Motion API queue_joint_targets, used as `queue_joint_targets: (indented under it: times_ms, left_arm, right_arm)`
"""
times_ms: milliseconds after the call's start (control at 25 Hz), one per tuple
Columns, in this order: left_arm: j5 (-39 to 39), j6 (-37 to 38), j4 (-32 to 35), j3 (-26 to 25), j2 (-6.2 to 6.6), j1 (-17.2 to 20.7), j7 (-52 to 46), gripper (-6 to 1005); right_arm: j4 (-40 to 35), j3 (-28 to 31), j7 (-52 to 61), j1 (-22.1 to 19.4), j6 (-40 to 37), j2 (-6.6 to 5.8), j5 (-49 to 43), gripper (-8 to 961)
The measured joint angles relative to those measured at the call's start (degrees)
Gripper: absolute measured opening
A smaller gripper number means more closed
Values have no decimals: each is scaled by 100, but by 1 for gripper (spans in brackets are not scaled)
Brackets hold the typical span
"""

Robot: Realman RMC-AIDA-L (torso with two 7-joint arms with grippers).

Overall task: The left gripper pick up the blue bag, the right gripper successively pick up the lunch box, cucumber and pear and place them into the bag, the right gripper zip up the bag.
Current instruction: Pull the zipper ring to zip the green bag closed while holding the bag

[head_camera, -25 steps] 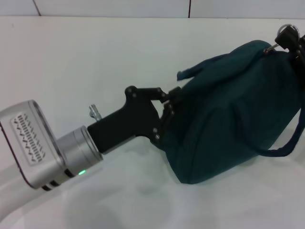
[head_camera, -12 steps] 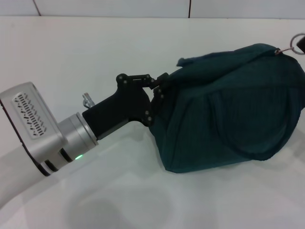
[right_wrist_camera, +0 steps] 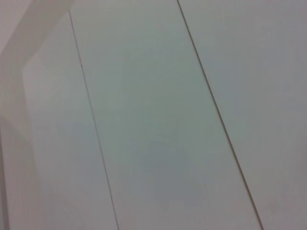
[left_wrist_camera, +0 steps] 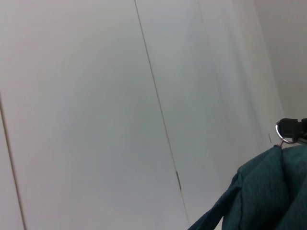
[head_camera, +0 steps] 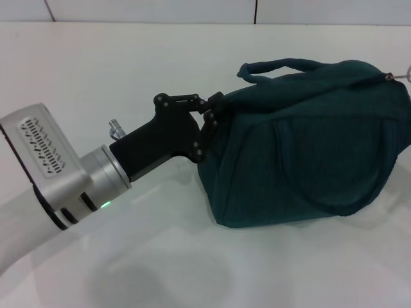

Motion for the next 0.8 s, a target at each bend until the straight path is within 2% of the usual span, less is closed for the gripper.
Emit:
queue_joint_targets:
  times_ms: [320, 600, 800]
  left_arm:
    - [0, -27, 2, -15, 8, -12, 0, 54]
    - [28, -69, 14, -16, 11, -52, -1, 54]
    - [33, -69, 17, 21, -2, -83, 0, 55]
  right_arm:
    - [42, 37, 3, -223, 214, -23, 200, 26]
    - [38, -7, 3, -234, 141, -39, 129, 30]
    - [5, -61, 5, -247, 90, -124, -119, 34]
